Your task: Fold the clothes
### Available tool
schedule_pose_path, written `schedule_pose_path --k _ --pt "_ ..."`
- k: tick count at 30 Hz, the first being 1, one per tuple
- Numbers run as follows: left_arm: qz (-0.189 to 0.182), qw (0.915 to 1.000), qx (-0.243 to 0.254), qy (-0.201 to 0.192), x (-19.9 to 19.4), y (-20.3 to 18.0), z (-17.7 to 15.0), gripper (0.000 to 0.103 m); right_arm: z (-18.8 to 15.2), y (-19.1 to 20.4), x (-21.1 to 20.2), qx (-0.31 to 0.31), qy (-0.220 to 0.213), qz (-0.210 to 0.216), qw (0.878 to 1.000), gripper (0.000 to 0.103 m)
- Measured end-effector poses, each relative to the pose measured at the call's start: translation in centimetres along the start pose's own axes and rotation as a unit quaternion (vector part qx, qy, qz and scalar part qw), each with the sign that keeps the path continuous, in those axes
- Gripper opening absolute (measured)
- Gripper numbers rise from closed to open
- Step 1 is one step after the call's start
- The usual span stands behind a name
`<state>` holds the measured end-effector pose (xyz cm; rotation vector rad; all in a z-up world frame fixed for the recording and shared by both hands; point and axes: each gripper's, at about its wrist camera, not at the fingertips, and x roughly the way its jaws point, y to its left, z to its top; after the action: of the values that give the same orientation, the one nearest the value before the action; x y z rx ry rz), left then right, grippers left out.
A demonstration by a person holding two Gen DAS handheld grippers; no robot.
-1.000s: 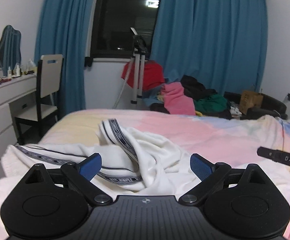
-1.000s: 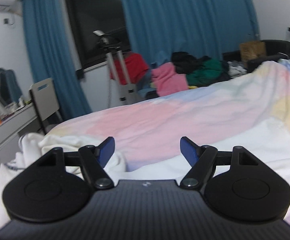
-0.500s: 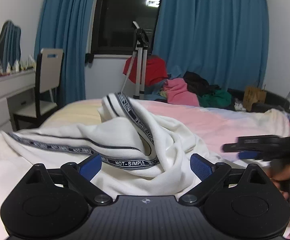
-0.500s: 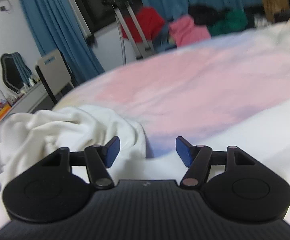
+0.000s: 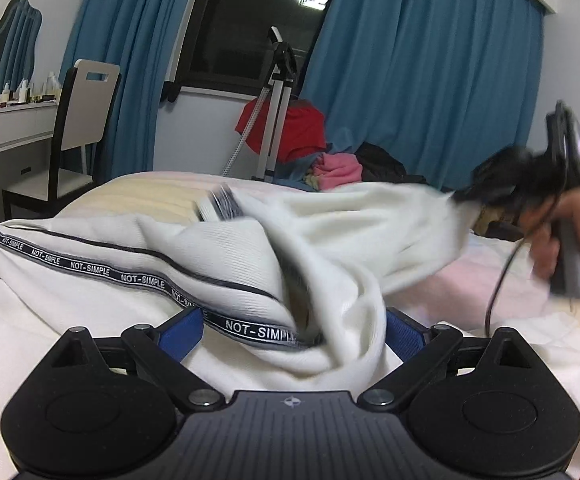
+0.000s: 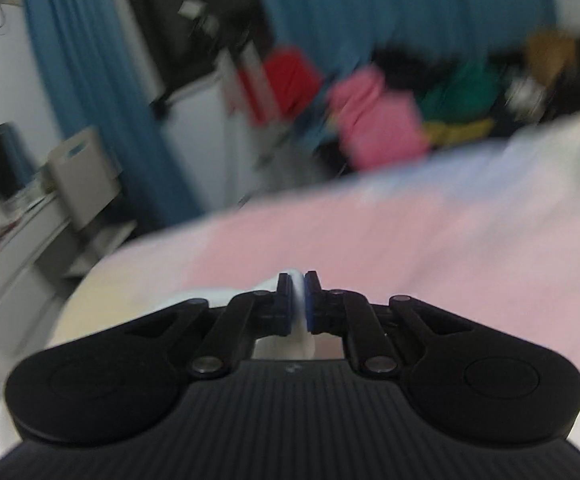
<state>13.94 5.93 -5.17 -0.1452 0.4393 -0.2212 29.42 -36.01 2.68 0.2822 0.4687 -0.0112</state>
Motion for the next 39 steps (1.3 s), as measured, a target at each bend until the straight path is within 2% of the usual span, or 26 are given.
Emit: schedule_pose_path --k 3,6,8,10,12,17,21,25,29,32,34,36,37,39 --pt "-0.003 0.9999 0.007 -0.007 -0.2 -0.3 0.1 0.097 3.8 -2.9 -1.0 -0.029 -0.042 -0.1 0.994 0.009" --pt "-0.004 0.9999 0.01 -0.008 -0.1 -0.4 0.1 0.097 6.6 -6.0 -1.3 -0.073 -0.075 -0.216 0.971 0.009" --pt "-0.002 0.9999 0.011 -0.004 0.1 -0.4 0.0 0.097 7.7 -8.8 -1.6 -0.076 -0.08 -0.274 0.955 0.009" --pt "0.0 1.0 0.009 0.003 0.4 -0.3 -0.1 0.097 7.8 -11.3 -2.3 -0.088 -0.078 -0.316 0.941 0.009" --pt "0.004 0.9999 0.007 0.01 0.7 -0.2 -0.2 0.097 7.3 -13.3 -2.8 -0.1 -0.07 -0.337 0.934 0.009" --pt "0.011 0.9995 0.003 0.03 1.3 0.3 -0.7 0.097 4.2 -17.1 -3.8 -0.101 -0.048 -0.351 0.93 0.01" --pt "0.014 0.9991 -0.002 0.04 1.8 0.6 -1.0 0.097 0.9 -19.6 -3.2 -0.076 -0.033 -0.345 0.935 0.01" --pt "0.015 0.9985 -0.023 0.047 2.1 1.4 -1.0 0.097 -2.9 -21.7 -4.4 -0.006 -0.039 -0.33 0.943 0.012" --pt "0.014 0.9975 -0.052 0.046 2.0 2.0 -1.0 0.097 -7.0 -22.8 -7.1 0.109 -0.058 -0.299 0.946 0.016" --pt "0.013 0.9963 -0.073 0.042 1.8 2.3 -1.0 0.097 -8.2 -22.2 -8.1 0.14 -0.033 -0.277 0.95 0.025" --pt "0.012 0.9963 -0.076 0.036 1.4 2.5 -0.9 0.097 -7.8 -20.9 -9.1 0.147 -0.034 -0.261 0.954 0.044" --pt "0.012 0.9963 -0.079 0.031 1.1 2.6 -0.8 0.097 -7.3 -19.1 -10.8 0.151 -0.047 -0.241 0.958 0.052" --pt "0.01 0.9957 -0.087 0.029 0.9 2.7 -0.8 0.097 -7.1 -18.1 -11.6 0.153 -0.053 -0.231 0.959 0.062" --pt "0.013 0.9942 -0.104 0.025 0.3 3.3 -0.5 0.097 -7.5 -16.2 -13.4 0.173 -0.054 -0.209 0.961 0.076"
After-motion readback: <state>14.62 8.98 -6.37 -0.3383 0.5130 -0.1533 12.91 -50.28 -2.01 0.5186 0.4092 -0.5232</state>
